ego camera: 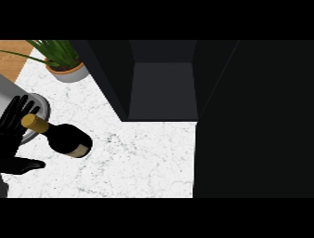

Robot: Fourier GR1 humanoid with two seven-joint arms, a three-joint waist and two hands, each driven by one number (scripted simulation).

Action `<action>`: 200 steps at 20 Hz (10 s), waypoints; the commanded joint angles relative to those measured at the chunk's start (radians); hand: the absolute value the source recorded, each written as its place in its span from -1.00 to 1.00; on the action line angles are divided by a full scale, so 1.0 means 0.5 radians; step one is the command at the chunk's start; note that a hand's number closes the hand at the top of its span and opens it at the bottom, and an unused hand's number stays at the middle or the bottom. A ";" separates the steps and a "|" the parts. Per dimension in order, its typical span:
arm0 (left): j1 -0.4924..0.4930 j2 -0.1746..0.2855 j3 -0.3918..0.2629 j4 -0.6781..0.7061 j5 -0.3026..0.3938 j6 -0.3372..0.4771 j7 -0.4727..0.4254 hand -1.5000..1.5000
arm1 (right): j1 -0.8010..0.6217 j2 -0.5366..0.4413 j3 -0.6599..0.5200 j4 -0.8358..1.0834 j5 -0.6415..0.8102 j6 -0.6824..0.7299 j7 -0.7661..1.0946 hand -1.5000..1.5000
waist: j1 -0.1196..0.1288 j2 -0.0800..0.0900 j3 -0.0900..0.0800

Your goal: Pick up the wine, place it into the cabinet and close the cabinet

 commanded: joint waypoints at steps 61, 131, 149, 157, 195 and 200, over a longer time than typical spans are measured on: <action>-0.587 -0.016 -0.193 1.881 -0.513 -0.249 -1.328 1.00 | -0.074 -0.005 -0.072 0.055 0.061 0.037 -0.028 -1.00 | -0.020 0.007 -0.003; -0.532 -0.617 -1.483 -0.056 0.221 1.932 -0.290 1.00 | -0.105 -0.005 -0.156 0.196 0.023 0.097 -0.120 -1.00 | -0.006 0.001 0.000; -0.821 -0.617 -1.565 0.795 0.854 1.786 -0.849 1.00 | -0.039 -0.011 -0.189 0.127 -0.081 0.093 -0.027 -1.00 | -0.023 0.005 -0.001; -1.060 -0.617 -1.526 1.148 1.095 1.579 -0.972 1.00 | -0.023 0.084 -0.109 0.309 0.104 0.135 -0.260 -1.00 | -0.032 0.009 -0.001; -1.622 -0.617 -1.491 1.949 1.620 1.483 -1.131 1.00 | -0.122 0.066 -0.050 0.315 0.062 0.142 -0.188 -1.00 | -0.104 0.034 -0.002; -1.689 -0.617 -1.453 2.035 1.570 1.459 -1.263 -1.00 | -0.085 -0.006 -0.154 0.298 -0.005 0.197 -0.220 -1.00 | -0.091 0.028 -0.001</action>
